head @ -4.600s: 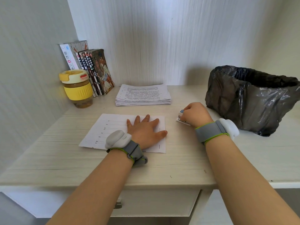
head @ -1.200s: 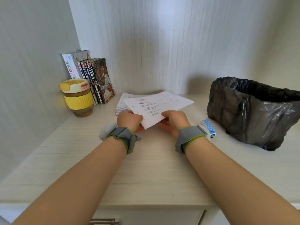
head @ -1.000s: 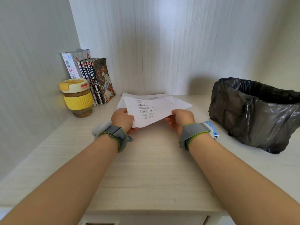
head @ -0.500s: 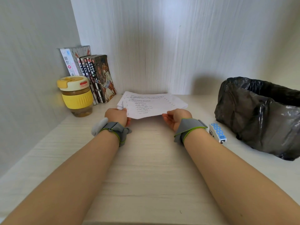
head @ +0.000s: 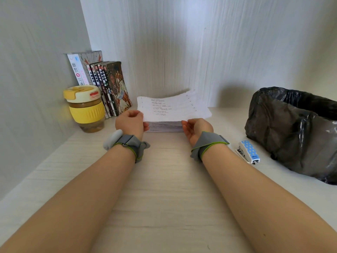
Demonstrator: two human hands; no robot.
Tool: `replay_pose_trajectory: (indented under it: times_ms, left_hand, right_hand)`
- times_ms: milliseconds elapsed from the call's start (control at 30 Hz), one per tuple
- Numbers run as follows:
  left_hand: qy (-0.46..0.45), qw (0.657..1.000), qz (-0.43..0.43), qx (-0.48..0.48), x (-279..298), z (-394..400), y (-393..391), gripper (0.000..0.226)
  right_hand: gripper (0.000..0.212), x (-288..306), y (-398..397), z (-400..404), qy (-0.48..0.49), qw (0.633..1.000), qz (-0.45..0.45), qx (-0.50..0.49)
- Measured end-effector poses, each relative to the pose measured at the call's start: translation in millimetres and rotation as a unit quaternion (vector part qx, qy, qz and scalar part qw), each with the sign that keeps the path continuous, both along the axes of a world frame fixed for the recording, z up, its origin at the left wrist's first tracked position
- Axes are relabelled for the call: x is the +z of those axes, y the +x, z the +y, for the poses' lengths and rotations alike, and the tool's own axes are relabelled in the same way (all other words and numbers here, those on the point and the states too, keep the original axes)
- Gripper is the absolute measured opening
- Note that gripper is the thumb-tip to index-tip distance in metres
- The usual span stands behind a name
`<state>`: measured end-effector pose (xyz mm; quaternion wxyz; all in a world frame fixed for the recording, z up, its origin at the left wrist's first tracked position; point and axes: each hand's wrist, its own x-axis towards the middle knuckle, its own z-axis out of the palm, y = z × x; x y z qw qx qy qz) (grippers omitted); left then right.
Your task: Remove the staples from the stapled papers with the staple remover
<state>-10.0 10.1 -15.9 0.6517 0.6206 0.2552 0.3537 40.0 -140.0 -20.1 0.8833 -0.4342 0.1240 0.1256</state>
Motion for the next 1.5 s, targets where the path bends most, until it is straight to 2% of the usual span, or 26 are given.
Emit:
replay_pose_trajectory:
  times_ms: [133, 300, 367, 400, 467, 500, 533, 600, 633, 700, 800, 900, 1033, 1233, 1300, 1400, 1467, 1500]
  left_hand:
    - [-0.064, 0.998, -0.002, -0.013, 1.8, 5.5, 6.5, 0.008]
    - [-0.096, 0.994, 0.002, -0.043, -4.3, 8.4, 14.8, 0.038]
    - [-0.094, 0.994, 0.015, -0.055, -6.6, 9.8, 16.1, 0.044]
    - [-0.081, 0.995, 0.022, -0.061, -8.0, 11.1, 16.7, 0.037]
    - [-0.050, 0.995, 0.038, -0.079, -8.3, 12.3, 17.5, 0.008]
    - [-0.039, 0.995, 0.041, -0.085, -8.9, 12.5, 17.8, 0.016]
    - [-0.023, 0.994, 0.048, -0.098, -8.6, 11.6, 17.0, 0.008]
    - [0.033, 0.991, 0.082, -0.099, -10.0, 11.6, 15.7, 0.049]
    - [0.063, 0.987, 0.107, -0.097, -10.7, 11.0, 15.2, 0.057]
    - [0.081, 0.983, 0.129, -0.098, -12.6, 10.1, 13.7, 0.049]
    - [0.080, 0.983, 0.132, -0.098, -8.0, 3.7, 8.5, 0.023]
    - [0.145, 0.971, 0.161, -0.099, -4.4, 1.3, 7.5, 0.033]
    - [0.183, 0.958, 0.205, -0.083, -1.4, -3.2, 1.1, 0.041]
    - [0.213, 0.952, 0.212, -0.067, 3.5, -15.9, -12.1, 0.041]
    - [0.213, 0.949, 0.219, -0.077, 7.4, -20.0, -19.3, 0.038]
    - [0.222, 0.930, 0.258, -0.141, 12.2, -24.7, -25.2, 0.007]
    - [0.217, 0.917, 0.285, -0.177, 17.0, -30.3, -30.5, 0.015]
    - [0.225, 0.914, 0.282, -0.188, 19.6, -32.4, -33.9, 0.012]
  right_hand:
    - [0.020, 1.6, 1.3, 7.4, 0.015, 0.999, -0.002, 0.029]
    - [0.020, 4.3, 6.0, 17.0, 0.005, 0.998, 0.015, 0.064]
    - [0.021, 6.2, 7.5, 20.3, -0.013, 0.997, 0.022, 0.079]
    - [0.019, 6.9, 7.9, 22.1, -0.022, 0.996, 0.023, 0.087]
    - [0.018, 7.2, 7.5, 23.6, -0.031, 0.994, 0.015, 0.100]
    - [0.019, 6.1, 7.3, 23.3, -0.031, 0.994, 0.012, 0.103]
    - [0.017, 5.3, 6.5, 22.6, -0.031, 0.994, 0.014, 0.108]
    - [0.015, 5.2, 2.7, 20.3, -0.039, 0.992, 0.017, 0.119]
    - [0.015, 6.3, 0.1, 18.8, -0.045, 0.991, 0.015, 0.121]
    - [0.015, 6.9, -3.7, 15.9, -0.061, 0.990, 0.009, 0.124]
    - [0.018, 8.4, -10.1, 11.1, -0.082, 0.986, -0.003, 0.144]
    - [0.009, 7.6, -13.3, 6.6, -0.100, 0.981, -0.011, 0.163]
    - [0.035, 6.5, -19.0, -1.7, -0.116, 0.977, -0.023, 0.179]
    - [0.038, 18.4, -31.6, -12.7, -0.172, 0.962, -0.043, 0.208]
    - [0.037, 24.6, -36.6, -18.6, -0.196, 0.956, -0.056, 0.209]
    - [0.036, 31.0, -42.7, -27.3, -0.215, 0.952, -0.061, 0.208]
    - [0.035, 35.9, -50.5, -34.3, -0.215, 0.952, -0.061, 0.210]
    - [0.033, 39.1, -55.9, -37.1, -0.209, 0.952, -0.063, 0.213]
